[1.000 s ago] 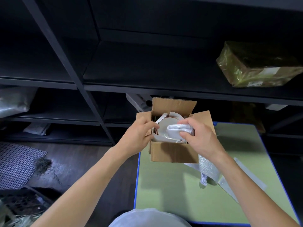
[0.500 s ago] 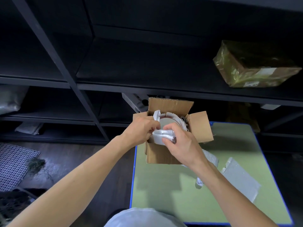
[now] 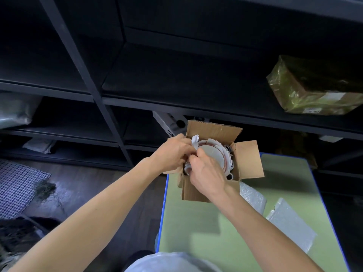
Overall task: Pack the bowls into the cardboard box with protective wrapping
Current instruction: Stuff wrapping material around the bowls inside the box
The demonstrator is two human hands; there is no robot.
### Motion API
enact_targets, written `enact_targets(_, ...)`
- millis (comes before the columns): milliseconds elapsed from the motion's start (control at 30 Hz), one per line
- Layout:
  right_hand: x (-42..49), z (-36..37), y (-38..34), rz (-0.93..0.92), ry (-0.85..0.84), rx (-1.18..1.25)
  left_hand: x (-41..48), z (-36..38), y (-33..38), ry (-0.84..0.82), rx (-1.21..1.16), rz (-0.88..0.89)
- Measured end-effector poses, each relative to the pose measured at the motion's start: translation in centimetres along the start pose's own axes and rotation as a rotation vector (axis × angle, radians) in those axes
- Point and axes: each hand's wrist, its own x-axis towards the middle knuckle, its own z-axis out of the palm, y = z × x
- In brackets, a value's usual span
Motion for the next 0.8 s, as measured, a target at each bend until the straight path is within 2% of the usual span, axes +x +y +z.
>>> enact_targets(167,-0.3,0.8,0.1,-0.019,0.065,-0.023,0.0,0.8,-0.6,0.047,-0.057,-0.061)
enact_targets(333,-1.9,0.5,1.2,-0.069,0.072,0.148,-0.4,1.3,-0.3,0.139,-0.110,-0.028)
enact_targets(433,-1.5,0.9,1.0,-0.062,0.100,0.125,-0.2,1.5,-0.3,0.150,-0.116,-0.029)
enact_targets(667,-1.0,1.7,0.8,-0.084,0.025,-0.060,-0.3,1.7,-0.4,0.121,-0.134,-0.073)
enact_targets(800,-2.3,0.7,1.6,-0.178,0.022,0.078,-0.4,2.0,-0.4,0.158,-0.148,-0.072)
